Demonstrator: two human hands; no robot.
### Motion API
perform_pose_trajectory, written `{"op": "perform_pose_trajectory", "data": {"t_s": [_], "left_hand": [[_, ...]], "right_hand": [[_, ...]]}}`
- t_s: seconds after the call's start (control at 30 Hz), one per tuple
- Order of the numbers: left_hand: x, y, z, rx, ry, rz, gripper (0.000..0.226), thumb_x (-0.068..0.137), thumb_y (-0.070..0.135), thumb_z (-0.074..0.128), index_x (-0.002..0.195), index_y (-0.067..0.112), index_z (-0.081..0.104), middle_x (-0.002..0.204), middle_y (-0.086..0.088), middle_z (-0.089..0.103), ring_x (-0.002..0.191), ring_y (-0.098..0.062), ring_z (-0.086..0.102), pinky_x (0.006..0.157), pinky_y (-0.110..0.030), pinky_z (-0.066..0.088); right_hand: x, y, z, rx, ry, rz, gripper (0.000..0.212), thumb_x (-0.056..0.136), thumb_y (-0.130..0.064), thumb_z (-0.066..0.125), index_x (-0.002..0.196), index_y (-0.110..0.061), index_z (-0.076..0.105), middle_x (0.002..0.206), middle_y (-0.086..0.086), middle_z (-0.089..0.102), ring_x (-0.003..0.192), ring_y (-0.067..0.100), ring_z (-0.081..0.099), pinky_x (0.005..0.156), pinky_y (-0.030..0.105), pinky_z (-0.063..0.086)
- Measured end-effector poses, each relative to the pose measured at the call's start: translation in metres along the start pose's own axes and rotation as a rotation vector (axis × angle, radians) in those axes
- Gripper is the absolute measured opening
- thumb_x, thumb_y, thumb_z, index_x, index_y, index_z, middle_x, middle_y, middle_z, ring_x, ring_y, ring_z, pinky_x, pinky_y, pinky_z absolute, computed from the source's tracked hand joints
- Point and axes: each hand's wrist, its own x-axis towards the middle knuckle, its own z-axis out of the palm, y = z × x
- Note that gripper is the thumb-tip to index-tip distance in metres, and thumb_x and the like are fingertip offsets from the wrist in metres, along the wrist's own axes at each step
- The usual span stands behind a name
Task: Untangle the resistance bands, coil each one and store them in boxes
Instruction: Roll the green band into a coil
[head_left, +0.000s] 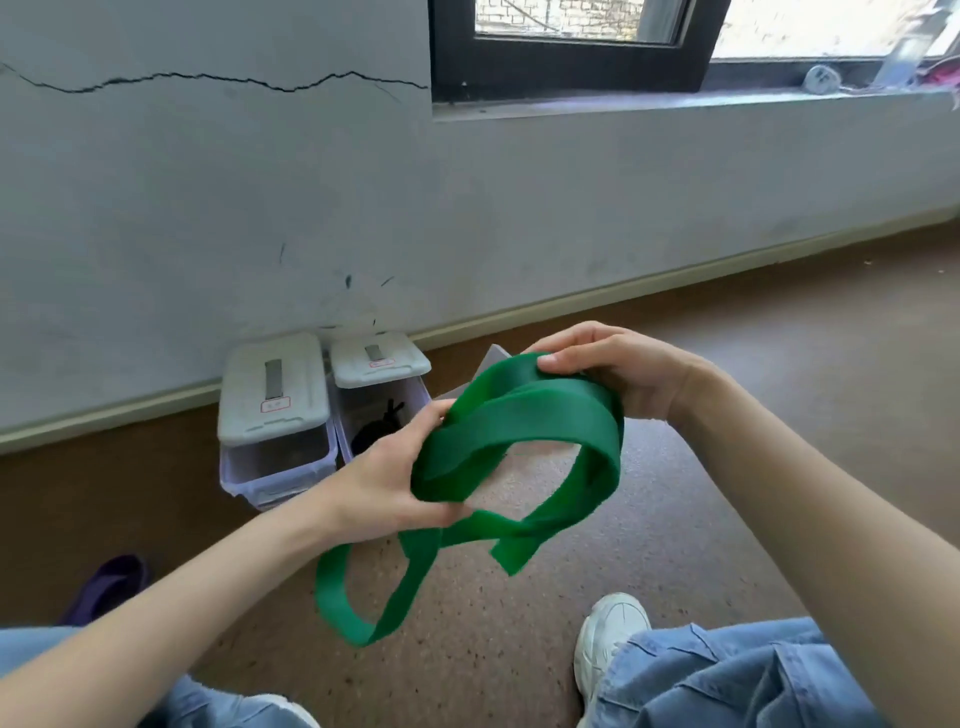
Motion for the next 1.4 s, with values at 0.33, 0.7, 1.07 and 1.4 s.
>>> {"op": "perform_pose_trajectory", "data": {"t_s": [0.33,0.7,1.07,1.4], "left_hand": [[-0.013,0.025,-0.018,-0.430,0.051,-0.210,0.041,0.069,0.026,0.072,0.107,0.016,0.064,0.095,-0.007,0.073,0.088,-0.022,0.070,0.074,-0.028,0.057],[-0.015,-0.002,-0.038,0.259,0.080,-0.172,0.007,0.081,0.033,0.069,0.086,0.029,0.071,0.081,0.006,0.071,0.079,-0.008,0.065,0.071,-0.025,0.052],[-0.012,-0.022,-0.033,0.145,0.196,-0.168,0.029,0.076,0.028,0.075,0.096,0.036,0.056,0.091,0.004,0.066,0.085,-0.011,0.064,0.082,-0.034,0.054],[-0.019,0.021,-0.059,-0.497,0.412,0.070,0.013,0.081,0.015,0.065,0.091,0.023,0.065,0.071,0.008,0.063,0.057,-0.002,0.054,0.058,-0.014,0.047]], "right_hand": [[-0.004,0.007,0.054,-0.513,0.137,0.004,0.054,0.080,-0.045,0.058,0.130,-0.029,0.045,0.118,-0.018,0.058,0.104,0.005,0.060,0.081,0.019,0.052],[0.015,0.021,0.061,-0.729,0.393,-0.128,0.014,0.081,-0.014,0.061,0.072,-0.019,0.071,0.060,-0.009,0.061,0.054,-0.001,0.049,0.055,0.017,0.041],[0.015,0.017,0.049,-0.290,0.836,-0.289,0.015,0.089,-0.009,0.055,0.075,-0.013,0.060,0.064,-0.001,0.056,0.058,0.010,0.051,0.055,0.022,0.046],[0.004,0.014,0.060,-0.635,0.591,-0.299,0.020,0.083,-0.005,0.065,0.095,-0.018,0.056,0.097,-0.003,0.060,0.073,0.018,0.061,0.057,0.025,0.054]]}}
